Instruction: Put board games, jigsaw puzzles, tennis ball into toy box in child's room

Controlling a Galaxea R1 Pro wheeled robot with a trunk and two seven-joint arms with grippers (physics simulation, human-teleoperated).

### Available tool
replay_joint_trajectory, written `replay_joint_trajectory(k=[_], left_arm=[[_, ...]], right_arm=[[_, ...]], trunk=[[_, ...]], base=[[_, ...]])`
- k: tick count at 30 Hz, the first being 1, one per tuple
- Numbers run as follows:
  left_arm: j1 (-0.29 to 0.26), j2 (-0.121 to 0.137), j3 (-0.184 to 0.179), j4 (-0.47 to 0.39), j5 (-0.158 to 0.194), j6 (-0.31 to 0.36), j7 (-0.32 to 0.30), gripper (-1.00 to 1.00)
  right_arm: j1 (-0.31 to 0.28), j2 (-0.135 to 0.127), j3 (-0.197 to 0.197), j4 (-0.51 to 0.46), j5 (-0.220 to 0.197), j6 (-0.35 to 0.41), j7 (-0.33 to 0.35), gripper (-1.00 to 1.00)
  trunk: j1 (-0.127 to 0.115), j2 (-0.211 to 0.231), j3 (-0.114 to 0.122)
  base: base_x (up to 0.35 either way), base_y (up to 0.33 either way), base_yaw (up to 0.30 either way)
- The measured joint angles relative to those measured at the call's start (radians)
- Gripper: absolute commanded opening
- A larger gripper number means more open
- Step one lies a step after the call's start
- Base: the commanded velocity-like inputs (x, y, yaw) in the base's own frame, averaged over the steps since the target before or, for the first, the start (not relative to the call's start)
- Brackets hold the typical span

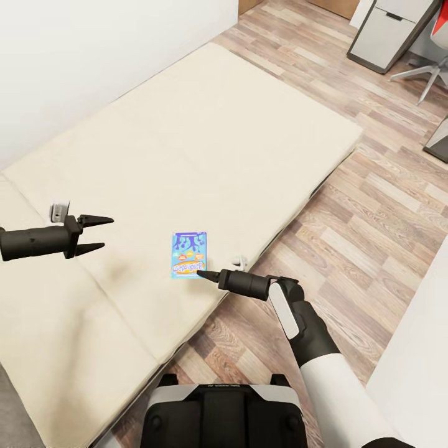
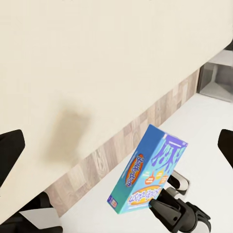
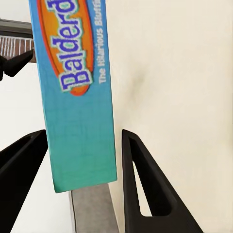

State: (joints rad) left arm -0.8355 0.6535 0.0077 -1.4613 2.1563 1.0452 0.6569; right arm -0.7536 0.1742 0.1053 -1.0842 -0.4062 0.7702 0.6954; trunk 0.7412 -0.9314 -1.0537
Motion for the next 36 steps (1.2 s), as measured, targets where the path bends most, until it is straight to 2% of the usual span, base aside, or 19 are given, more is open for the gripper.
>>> replay_joint_trajectory(k=[36], left_arm=[[0.000, -0.005, 0.005, 0.006, -0.003, -0.001, 0.008, 1.00]], right_arm=[[0.001, 0.000, 0.002, 0.000, 0.000, -0.006, -0.002, -1.00]], trunk=[[0.000, 0.000, 0.000]], base=[[0.000, -0.010, 0.000]])
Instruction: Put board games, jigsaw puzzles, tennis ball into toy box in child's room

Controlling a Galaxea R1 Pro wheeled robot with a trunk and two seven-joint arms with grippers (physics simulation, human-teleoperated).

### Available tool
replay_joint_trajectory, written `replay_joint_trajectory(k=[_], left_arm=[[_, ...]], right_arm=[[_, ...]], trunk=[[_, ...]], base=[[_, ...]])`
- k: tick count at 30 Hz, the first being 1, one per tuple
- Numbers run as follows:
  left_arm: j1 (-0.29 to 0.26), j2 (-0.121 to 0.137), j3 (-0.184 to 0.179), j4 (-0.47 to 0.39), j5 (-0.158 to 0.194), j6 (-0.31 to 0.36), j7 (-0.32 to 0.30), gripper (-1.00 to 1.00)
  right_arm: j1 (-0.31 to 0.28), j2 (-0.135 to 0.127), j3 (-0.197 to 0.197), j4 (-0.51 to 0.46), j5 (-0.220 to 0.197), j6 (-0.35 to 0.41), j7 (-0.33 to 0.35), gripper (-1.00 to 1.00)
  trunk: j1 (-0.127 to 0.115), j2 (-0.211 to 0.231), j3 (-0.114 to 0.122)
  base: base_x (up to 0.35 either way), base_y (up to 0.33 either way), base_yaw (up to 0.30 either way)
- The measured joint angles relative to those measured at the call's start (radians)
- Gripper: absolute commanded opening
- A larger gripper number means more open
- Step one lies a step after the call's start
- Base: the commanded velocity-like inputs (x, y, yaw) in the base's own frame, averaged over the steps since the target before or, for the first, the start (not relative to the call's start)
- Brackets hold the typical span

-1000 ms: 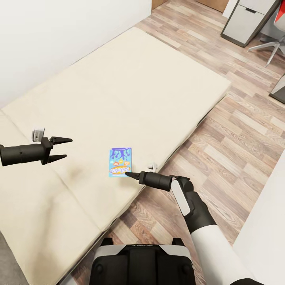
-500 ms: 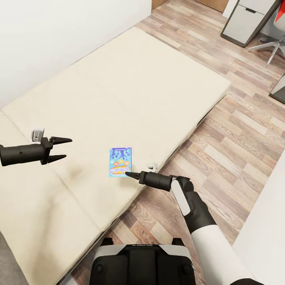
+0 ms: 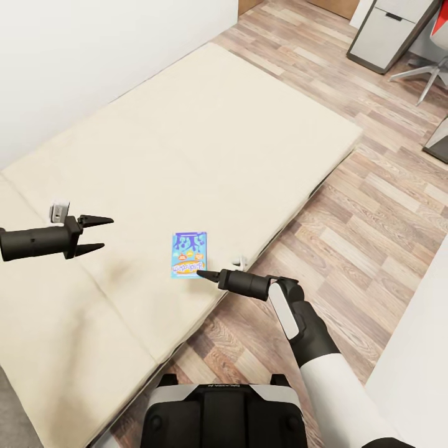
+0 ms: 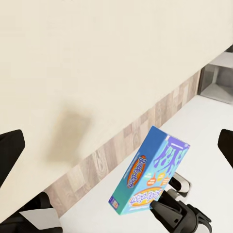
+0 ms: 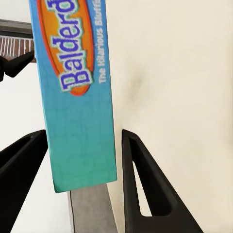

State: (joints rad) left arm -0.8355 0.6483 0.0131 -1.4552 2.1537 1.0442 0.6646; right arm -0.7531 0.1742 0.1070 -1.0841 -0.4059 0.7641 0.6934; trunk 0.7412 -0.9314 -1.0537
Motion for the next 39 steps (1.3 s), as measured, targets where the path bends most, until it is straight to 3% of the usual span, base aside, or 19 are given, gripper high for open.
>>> replay_joint_trajectory(k=[31, 39], left_arm=[[0.000, -0.003, -0.005, 0.001, -0.002, -0.002, 0.000, 1.00], [0.000, -0.004, -0.004, 0.001, -0.001, -0.002, 0.000, 1.00]], right_arm=[[0.000, 0.000, 0.007, 0.002, 0.007, -0.005, 0.000, -1.00], [-0.001, 0.000, 0.008, 0.003, 0.013, -0.005, 0.000, -1.00]], trunk=[[0.000, 0.000, 0.002], [0.000, 0.000, 0.002]], base=[[0.000, -0.038, 0.097], [0.001, -0.002, 0.238]])
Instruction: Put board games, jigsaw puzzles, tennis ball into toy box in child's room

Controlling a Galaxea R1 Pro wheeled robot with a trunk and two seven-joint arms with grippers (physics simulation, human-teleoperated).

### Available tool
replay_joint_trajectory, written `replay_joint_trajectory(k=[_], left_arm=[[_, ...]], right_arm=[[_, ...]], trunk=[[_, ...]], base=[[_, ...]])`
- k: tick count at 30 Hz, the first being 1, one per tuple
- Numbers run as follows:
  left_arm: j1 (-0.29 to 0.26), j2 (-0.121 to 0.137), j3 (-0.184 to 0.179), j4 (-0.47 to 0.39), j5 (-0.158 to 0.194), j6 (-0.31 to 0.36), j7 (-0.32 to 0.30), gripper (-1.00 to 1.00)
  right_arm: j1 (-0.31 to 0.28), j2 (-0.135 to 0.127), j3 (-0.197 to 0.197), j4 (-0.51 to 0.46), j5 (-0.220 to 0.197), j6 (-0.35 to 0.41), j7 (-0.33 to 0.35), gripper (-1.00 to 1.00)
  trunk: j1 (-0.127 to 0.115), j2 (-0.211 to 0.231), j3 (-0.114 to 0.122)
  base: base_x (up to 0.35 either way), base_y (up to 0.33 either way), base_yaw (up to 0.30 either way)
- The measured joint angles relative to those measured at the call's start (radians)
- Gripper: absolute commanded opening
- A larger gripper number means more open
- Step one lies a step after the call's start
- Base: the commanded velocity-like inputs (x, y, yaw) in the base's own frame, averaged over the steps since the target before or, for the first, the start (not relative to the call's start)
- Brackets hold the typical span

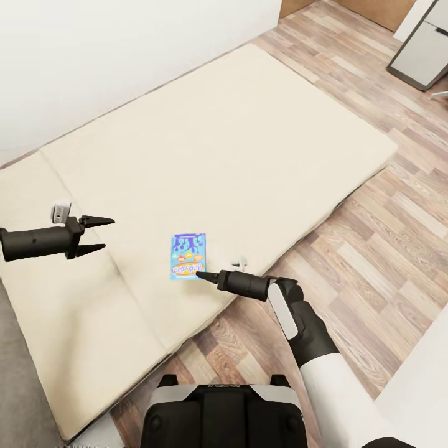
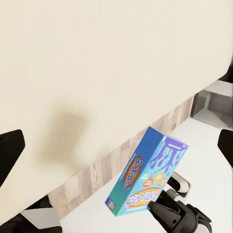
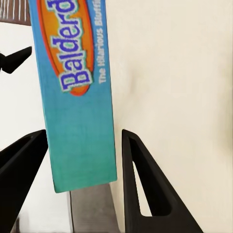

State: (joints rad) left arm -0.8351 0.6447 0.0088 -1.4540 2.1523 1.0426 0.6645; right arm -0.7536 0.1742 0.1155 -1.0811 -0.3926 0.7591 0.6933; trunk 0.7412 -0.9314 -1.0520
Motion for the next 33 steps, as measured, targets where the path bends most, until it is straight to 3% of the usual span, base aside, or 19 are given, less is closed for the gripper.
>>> replay_joint_trajectory(k=[33], left_arm=[[0.000, -0.003, -0.001, 0.000, -0.003, -0.001, 0.000, 1.00]], right_arm=[[-0.001, 0.000, -0.001, 0.001, -0.001, -0.001, 0.000, -1.00]], trunk=[[0.000, 0.000, 0.000]], base=[[0.023, -0.020, 0.157]])
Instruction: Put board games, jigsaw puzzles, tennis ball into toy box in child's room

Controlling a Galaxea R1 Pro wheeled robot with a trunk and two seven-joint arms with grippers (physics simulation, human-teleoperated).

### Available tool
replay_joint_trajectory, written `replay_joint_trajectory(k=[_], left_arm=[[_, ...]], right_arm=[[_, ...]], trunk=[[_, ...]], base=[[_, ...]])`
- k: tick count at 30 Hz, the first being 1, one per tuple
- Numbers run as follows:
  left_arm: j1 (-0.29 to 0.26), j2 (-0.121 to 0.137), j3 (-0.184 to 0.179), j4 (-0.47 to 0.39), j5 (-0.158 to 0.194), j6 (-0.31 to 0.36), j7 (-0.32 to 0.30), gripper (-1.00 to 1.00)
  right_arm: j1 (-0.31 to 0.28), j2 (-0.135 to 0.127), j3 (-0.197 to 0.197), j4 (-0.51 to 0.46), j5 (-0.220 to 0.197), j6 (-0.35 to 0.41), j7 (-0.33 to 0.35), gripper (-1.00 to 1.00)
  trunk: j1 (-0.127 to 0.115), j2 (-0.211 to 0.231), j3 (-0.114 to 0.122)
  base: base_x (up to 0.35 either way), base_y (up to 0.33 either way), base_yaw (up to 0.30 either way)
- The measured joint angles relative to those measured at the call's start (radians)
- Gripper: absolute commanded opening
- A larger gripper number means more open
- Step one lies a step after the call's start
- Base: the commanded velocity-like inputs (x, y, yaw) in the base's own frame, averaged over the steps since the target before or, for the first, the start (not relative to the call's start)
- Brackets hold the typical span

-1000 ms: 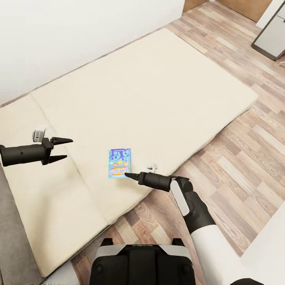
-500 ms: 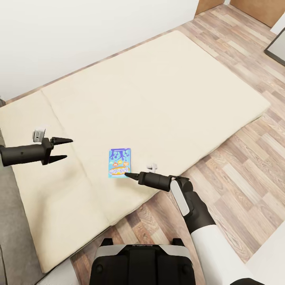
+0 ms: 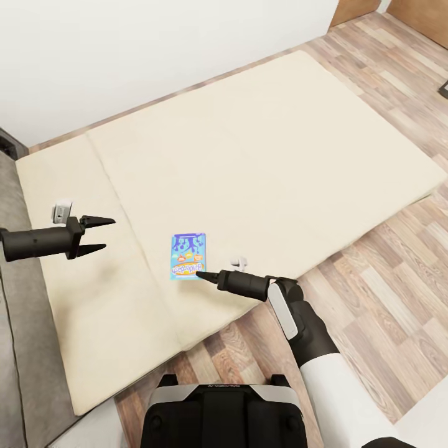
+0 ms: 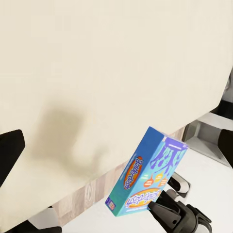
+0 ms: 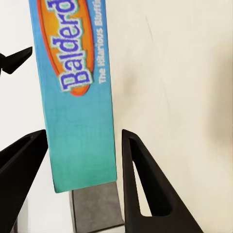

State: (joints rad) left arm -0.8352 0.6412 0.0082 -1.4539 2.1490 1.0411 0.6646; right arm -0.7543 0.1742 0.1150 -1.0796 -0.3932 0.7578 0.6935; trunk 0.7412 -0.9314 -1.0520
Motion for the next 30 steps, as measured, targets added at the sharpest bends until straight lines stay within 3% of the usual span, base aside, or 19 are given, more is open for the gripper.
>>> replay_joint_trajectory(k=[21, 30], left_arm=[[0.000, 0.000, -0.001, 0.000, 0.000, 0.001, 0.000, 1.00], [0.001, 0.000, -0.002, 0.000, 0.000, 0.002, 0.001, 1.00]], right_arm=[[0.000, 0.000, -0.001, -0.002, -0.002, 0.002, 0.000, -1.00], [0.000, 0.000, 0.002, -0.003, -0.002, 0.001, 0.000, -1.00]], trunk=[[0.000, 0.000, 0.000], [-0.034, 0.063, 0.029]], base=[[0.000, 0.000, 0.003], [0.000, 0.000, 0.000]])
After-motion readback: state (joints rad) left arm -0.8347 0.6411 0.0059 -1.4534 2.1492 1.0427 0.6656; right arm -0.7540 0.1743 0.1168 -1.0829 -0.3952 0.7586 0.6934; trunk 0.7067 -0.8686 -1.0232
